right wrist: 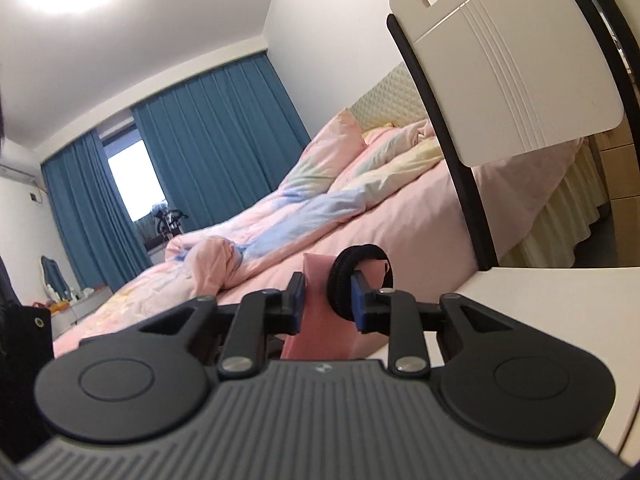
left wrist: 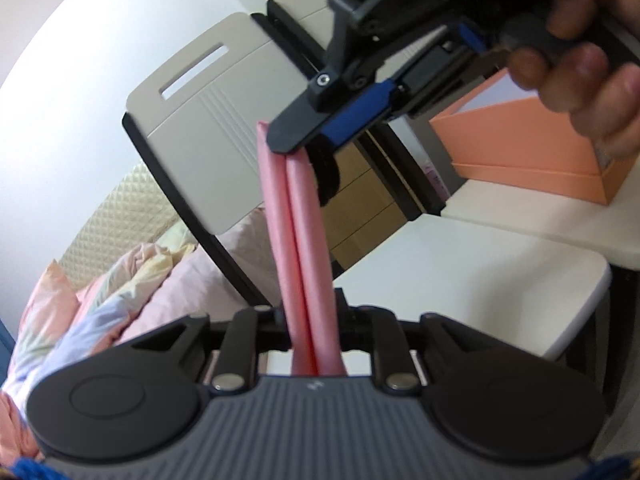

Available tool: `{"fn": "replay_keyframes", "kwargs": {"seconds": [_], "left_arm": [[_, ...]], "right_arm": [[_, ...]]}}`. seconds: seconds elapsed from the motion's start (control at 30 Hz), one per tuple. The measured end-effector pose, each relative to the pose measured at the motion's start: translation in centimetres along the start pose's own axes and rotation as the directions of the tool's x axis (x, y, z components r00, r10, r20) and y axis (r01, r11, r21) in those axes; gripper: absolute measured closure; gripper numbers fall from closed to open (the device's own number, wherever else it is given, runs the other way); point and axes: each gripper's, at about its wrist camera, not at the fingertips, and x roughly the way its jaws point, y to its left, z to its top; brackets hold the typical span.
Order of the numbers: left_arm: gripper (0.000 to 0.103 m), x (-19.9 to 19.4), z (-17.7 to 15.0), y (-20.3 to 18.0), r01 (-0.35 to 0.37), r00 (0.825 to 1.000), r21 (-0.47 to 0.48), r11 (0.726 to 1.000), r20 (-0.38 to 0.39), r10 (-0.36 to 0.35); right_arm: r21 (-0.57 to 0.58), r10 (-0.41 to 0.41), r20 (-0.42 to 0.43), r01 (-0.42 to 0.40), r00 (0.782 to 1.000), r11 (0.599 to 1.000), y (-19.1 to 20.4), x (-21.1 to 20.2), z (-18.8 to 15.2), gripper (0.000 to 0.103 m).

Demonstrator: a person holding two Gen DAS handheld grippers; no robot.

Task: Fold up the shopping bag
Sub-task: 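Slip the band over the strip's folded end with the right tool while the left tool holds it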

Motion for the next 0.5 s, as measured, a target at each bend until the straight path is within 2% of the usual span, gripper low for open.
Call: {"fn": "replay_keyframes", "kwargs": {"seconds": [0.17,0.3,0.4,0.5], "left_arm": [[0.068,-0.1,0.1,0.0,-0.014,1.0,0.008,1.0,0.01,0.014],[0.063,-0.2,0.2,1.0,-0.016,1.0,-0.055,0.998,0.021,0.017],[0.061,-0.3,0.4,1.8,-0.015,0.999,-0.102,0.995,0.026,0.018],[0.063,-0.4,0.5,2.2,-0.019,0.999,-0.129,0.991,0.029,0.023]], "right_arm": [[-0.036,-0.015,0.009,0.016,1.0,0.999,0.7,0.4,-0.1,0.082],[-0.048,-0.017,0.006,0.017,1.0,0.999,1.2,0.5,-0.2,0.082],[-0.076,-0.019,-0.014,0.018,1.0,0.997,1.7,1.0,-0.5,0.083],[-0.085,-0.014,-0.034,0.011,0.999,0.996,2.1,1.4,-0.9,0.083]]}}
